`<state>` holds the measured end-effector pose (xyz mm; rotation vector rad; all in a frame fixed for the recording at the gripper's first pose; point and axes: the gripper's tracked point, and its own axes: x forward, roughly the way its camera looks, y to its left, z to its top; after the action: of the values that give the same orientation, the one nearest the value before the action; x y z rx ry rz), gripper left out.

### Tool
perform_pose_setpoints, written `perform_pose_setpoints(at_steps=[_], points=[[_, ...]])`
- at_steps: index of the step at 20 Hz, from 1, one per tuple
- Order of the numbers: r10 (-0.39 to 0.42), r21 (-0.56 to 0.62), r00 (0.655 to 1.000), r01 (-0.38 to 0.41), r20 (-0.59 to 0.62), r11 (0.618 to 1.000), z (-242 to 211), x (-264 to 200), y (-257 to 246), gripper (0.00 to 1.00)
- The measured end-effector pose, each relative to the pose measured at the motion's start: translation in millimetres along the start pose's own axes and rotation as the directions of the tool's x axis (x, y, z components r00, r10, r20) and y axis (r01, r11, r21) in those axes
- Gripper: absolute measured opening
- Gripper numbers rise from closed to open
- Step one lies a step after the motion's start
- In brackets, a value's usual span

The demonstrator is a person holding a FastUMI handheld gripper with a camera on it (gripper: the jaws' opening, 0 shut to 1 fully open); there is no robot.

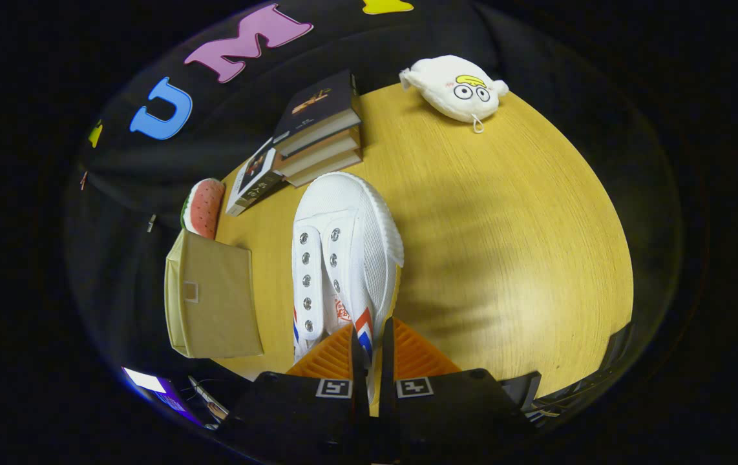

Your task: Open the storage box then place both shoes into the box .Put the left shoe in first, then the right shoe, with the right side of both shoes facing outward in a uniform manner.

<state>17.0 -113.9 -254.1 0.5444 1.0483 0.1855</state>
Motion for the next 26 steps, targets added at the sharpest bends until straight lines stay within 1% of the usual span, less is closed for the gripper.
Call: perform_pose_setpoints(at_steps=[4, 8, 12, 15, 17, 20, 23, 26], points=[[0.082, 0.0, 0.995, -0.082, 0.052, 0.997, 6.2, -33.4, 73.5, 0.1], [0.158, -0.039, 0.983, -0.156, 0.09, 0.987, 8.9, -55.7, 154.0, 0.1], [0.249, -0.078, 0.965, -0.243, 0.078, 0.967, 2.6, -54.6, 237.3, 0.1], [0.282, -0.126, 0.958, -0.274, 0.047, 0.953, -11.4, -36.7, 291.5, 0.1], [0.289, -0.143, 0.957, -0.283, 0.023, 0.948, -21.6, -17.9, 321.1, 0.1], [0.272, -0.157, 0.962, -0.27, -0.008, 0.95, -32.6, 14.5, 351.2, 0.1], [0.211, -0.177, 0.977, -0.213, -0.032, 0.961, -43.9, 46.6, 356.8, 0.1], [0.157, -0.215, 0.987, -0.16, -0.03, 0.963, -50.1, 63.2, 351.6, 0.1]])
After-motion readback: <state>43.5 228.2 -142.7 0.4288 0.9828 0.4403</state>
